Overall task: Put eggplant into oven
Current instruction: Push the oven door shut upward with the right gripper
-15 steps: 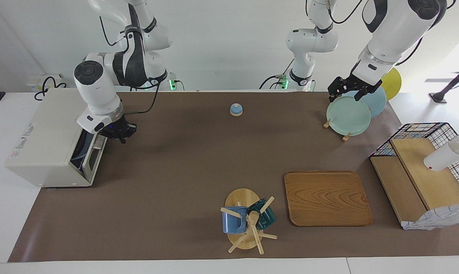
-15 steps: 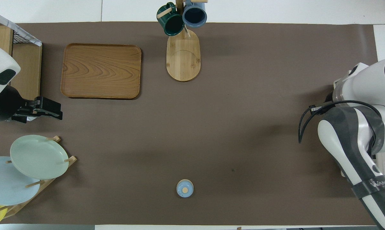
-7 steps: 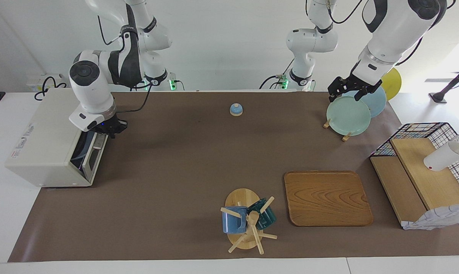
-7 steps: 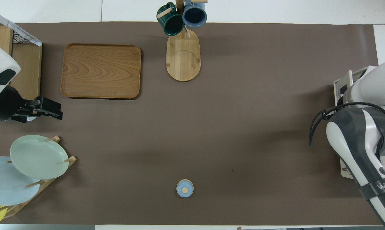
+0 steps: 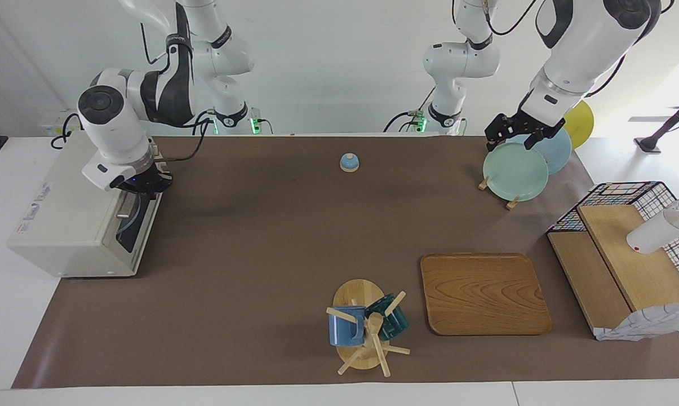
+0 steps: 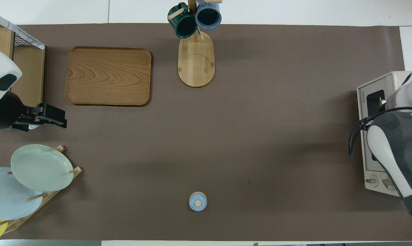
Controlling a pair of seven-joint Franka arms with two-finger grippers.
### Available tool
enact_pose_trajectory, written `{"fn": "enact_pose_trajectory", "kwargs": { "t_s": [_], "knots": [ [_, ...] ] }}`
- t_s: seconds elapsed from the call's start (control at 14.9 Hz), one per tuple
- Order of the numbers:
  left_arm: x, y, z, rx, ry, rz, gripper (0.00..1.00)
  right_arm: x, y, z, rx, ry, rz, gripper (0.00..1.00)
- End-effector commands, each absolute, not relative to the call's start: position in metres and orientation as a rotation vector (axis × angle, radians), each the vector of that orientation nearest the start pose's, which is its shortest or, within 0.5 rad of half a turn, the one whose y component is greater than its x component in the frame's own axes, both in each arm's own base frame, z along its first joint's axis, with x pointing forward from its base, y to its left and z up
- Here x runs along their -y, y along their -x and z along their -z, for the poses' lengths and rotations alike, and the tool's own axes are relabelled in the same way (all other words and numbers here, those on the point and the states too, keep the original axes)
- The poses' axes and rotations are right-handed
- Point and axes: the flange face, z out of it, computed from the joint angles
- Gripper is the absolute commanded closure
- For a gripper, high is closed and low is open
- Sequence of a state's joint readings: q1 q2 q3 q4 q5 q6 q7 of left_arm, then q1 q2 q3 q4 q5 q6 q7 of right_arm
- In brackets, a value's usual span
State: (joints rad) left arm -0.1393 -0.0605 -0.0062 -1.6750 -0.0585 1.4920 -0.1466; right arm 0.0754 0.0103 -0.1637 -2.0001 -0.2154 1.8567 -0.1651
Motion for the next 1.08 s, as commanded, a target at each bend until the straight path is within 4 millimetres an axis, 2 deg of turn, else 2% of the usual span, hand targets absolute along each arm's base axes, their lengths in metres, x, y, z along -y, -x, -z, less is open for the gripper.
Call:
{"fn": "enact_pose_trajectory", "kwargs": {
  "t_s": [0.0, 0.13, 0.27, 0.34, 0.4, 0.47, 0.74, 1.01],
  "knots": [
    [0.080, -0.518, -0.608, -0.012, 3.156, -0.213, 0.00, 0.069, -0.537, -0.467, 0.248, 3.281, -0.336, 0.99],
    [0.080, -0.518, -0.608, -0.012, 3.156, -0.213, 0.00, 0.060, -0.541, -0.495, 0.206, 3.229, -0.328, 0.97],
    [0.080, -0.518, -0.608, -0.012, 3.156, -0.213, 0.00, 0.053, -0.543, -0.522, 0.191, 3.193, -0.298, 0.83],
    [0.080, -0.518, -0.608, -0.012, 3.156, -0.213, 0.00, 0.052, -0.543, -0.531, 0.176, 3.171, -0.281, 0.70],
    [0.080, -0.518, -0.608, -0.012, 3.156, -0.213, 0.00, 0.051, -0.542, -0.538, 0.168, 3.153, -0.253, 0.38],
    [0.080, -0.518, -0.608, -0.012, 3.156, -0.213, 0.00, 0.049, -0.540, -0.548, 0.164, 3.148, -0.212, 0.00],
    [0.080, -0.518, -0.608, -0.012, 3.156, -0.213, 0.00, 0.041, -0.532, -0.561, 0.180, 3.147, -0.187, 0.00],
    [0.080, -0.518, -0.608, -0.012, 3.157, -0.211, 0.00, 0.050, -0.529, -0.563, 0.155, 3.149, -0.165, 0.00]
  ]
}}
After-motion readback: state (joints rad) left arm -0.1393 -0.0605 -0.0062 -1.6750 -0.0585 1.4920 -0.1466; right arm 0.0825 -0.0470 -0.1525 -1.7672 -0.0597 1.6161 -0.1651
